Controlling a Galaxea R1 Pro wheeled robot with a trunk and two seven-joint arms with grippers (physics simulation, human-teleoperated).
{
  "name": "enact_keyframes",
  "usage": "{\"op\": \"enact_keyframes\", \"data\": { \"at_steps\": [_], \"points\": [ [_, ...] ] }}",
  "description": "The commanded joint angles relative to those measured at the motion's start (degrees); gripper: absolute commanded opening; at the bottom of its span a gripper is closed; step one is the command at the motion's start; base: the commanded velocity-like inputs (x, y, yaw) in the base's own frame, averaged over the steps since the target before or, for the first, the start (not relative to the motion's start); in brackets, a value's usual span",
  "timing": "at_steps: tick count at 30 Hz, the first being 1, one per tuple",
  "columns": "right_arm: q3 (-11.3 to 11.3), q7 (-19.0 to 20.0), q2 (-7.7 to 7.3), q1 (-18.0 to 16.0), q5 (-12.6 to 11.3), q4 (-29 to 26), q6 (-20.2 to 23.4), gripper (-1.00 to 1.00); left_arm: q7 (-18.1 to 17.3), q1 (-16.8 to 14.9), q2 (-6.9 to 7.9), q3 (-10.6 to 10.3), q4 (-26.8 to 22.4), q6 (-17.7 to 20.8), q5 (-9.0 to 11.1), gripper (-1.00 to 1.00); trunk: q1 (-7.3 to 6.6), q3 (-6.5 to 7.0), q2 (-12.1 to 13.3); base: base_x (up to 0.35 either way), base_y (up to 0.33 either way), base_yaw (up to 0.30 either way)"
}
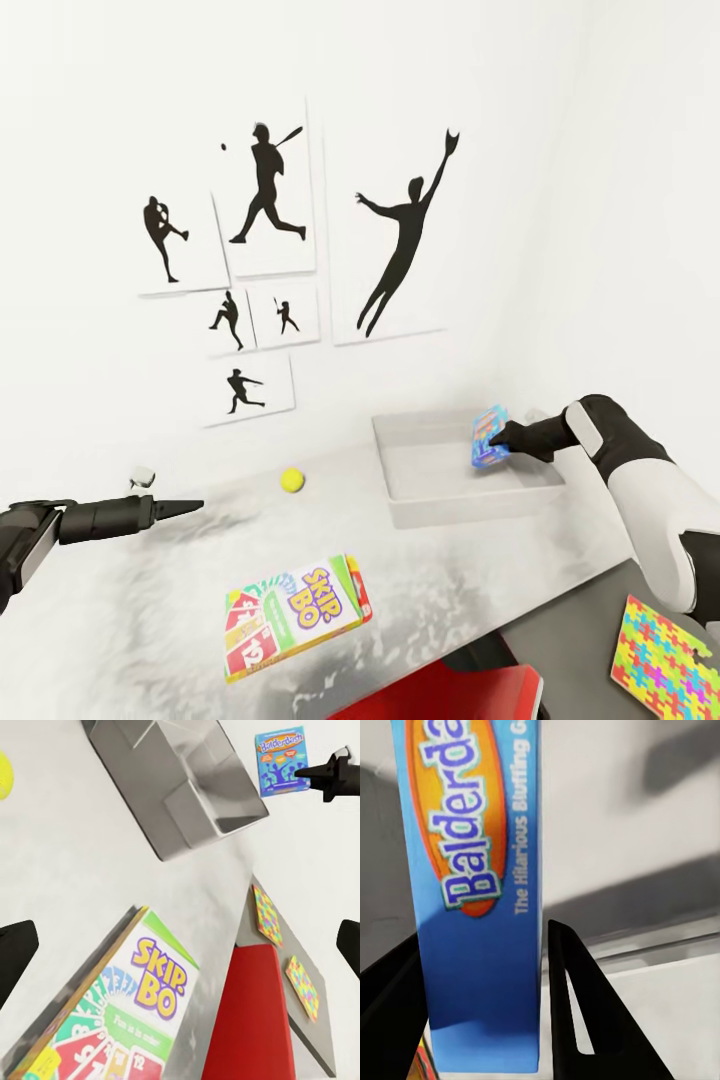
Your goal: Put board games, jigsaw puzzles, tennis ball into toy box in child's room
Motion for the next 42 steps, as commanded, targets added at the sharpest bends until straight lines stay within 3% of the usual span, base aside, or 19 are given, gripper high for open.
{"op": "enact_keyframes", "data": {
  "at_steps": [1,15,25,42],
  "points": [
    [-0.29,0.36,0.02,-0.06,0.32,0.04,0.25,-1.0,-0.17,-0.05,0.02,-0.02,0.0,0.6,0.09,1.0,0.03,-0.23,-0.14,0.0,0.0,0.0],
    [-0.31,0.36,0.03,-0.06,0.27,1.0,0.25,-1.0,-0.17,-0.05,0.03,-0.02,0.0,0.6,0.08,1.0,0.03,-1.49,-0.14,0.0,0.0,0.0],
    [-0.29,0.36,0.63,-0.11,0.32,0.67,0.25,-1.0,-0.13,-0.05,0.04,-0.02,0.02,0.6,0.08,1.0,0.03,-1.58,-0.14,0.0,0.0,0.0],
    [-0.2,0.36,0.04,-0.37,0.29,0.34,0.25,-1.0,-0.07,-0.05,0.02,-0.02,-0.03,0.57,0.08,1.0,0.03,-1.92,-0.14,0.0,0.0,0.0]
  ]
}}
